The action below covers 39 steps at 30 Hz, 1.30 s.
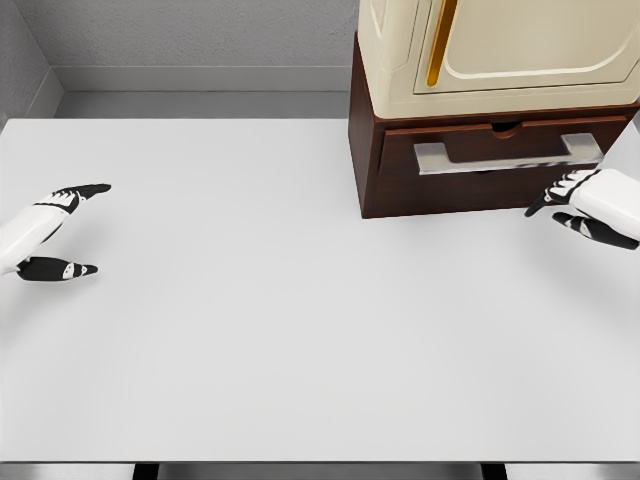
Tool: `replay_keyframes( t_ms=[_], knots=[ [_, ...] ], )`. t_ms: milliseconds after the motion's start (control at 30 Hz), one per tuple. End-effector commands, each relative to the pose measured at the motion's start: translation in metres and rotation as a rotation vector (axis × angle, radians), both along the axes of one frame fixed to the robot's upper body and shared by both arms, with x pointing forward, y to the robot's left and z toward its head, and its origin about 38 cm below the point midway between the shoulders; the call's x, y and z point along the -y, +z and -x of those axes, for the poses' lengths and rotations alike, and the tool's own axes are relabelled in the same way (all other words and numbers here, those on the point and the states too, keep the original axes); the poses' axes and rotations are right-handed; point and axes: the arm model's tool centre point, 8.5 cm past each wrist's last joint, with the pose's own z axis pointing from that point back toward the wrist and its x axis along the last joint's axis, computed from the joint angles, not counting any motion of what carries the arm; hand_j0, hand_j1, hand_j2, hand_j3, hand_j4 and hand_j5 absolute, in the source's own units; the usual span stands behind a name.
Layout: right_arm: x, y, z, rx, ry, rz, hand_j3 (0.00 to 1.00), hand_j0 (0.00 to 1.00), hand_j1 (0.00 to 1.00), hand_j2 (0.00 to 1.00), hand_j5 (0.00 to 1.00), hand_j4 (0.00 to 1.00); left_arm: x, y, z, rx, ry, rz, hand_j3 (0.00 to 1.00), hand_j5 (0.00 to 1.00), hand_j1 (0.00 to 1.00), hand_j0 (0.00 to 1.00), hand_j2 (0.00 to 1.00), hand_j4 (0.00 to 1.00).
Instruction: Put the switch into the drawer with left arm, and close the drawer with right arm
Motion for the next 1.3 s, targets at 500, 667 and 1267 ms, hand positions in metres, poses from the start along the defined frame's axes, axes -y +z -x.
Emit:
replay_keyframes(
  t_ms=[500,667,1267],
  knots=[
    [0.017,0.02,0.002,0.014,-0.017,0.046,0.55,0.55,0.55,0.55,0.55,0.55,0.003,-0.001,0.0,0.003,0.0,0.02,1.0,1.0,1.0,1.0,1.0,1.0],
    [0.012,0.013,0.0,0.012,-0.017,0.019,0.55,0.55,0.55,0.55,0.55,0.55,0.003,-0.001,0.0,0.003,0.0,0.02,1.0,1.0,1.0,1.0,1.0,1.0],
    [0.007,0.017,-0.011,0.041,-0.024,-0.015,0.56,0.56,0.56,0.56,0.56,0.56,0.003,-0.001,0.0,0.002,0.001,0.023,1.0,1.0,1.0,1.0,1.0,1.0]
  ],
)
